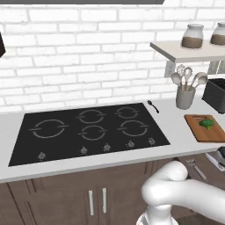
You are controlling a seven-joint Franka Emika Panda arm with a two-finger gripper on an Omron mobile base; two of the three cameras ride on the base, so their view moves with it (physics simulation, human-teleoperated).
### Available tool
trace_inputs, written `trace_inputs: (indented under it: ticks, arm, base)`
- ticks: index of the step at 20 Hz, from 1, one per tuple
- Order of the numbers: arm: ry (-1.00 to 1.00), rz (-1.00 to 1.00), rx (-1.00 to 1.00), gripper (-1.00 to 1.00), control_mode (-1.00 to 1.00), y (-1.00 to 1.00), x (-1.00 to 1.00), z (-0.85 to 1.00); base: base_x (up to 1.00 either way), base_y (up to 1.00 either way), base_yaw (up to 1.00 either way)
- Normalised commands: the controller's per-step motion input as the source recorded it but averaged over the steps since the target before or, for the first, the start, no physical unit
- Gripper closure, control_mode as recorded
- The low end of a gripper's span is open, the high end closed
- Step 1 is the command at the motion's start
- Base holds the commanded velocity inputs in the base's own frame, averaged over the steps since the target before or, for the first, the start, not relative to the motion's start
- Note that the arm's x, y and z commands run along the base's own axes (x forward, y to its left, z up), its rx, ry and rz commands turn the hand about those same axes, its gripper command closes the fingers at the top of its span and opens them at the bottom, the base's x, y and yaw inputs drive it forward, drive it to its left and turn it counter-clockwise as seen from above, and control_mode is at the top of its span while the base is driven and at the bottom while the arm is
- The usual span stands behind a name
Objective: Place the appropriate cutting tool for cutting the broccoli skin on the cutting board.
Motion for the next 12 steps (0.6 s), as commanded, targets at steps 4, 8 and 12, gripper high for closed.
trace_inputs:
  ticks: [4, 8, 12]
  arm:
    - [0.01, 0.00, 0.00, -1.00, -1.00, 0.00, 0.00, -0.01]
    - [0.00, 0.00, 0.00, -1.00, -1.00, -0.04, 0.00, -0.30]
    - [0.00, 0.00, 0.00, -1.00, -1.00, -0.14, 0.00, -0.45]
  base:
    - [0.00, 0.00, 0.00]
    - [0.00, 0.00, 0.00]
    - [0.00, 0.00, 0.00]
